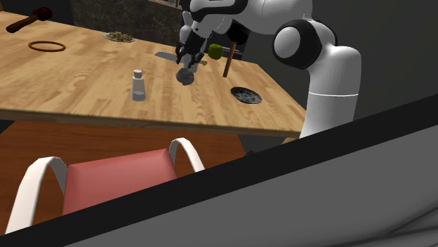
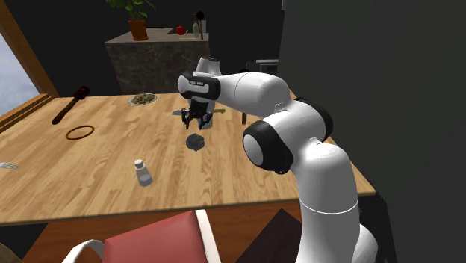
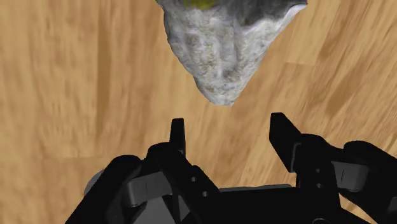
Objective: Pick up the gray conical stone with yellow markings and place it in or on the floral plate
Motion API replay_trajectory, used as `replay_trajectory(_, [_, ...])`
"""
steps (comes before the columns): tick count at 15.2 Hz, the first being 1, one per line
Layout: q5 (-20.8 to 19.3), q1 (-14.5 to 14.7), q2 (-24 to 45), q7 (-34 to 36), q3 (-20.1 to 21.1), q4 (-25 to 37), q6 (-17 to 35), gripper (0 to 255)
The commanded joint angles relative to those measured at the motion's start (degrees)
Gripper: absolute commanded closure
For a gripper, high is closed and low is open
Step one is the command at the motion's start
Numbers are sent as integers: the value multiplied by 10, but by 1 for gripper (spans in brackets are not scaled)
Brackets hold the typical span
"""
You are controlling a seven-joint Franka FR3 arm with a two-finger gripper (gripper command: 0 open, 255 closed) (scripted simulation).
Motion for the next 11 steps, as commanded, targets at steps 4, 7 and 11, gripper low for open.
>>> replay_trajectory(4, [-1,-1,20,5,1,18,-49,255])
replay_trajectory(7, [2,-8,28,-5,0,23,-48,255])
replay_trajectory(11, [-33,15,-20,-6,-5,-23,12,0])
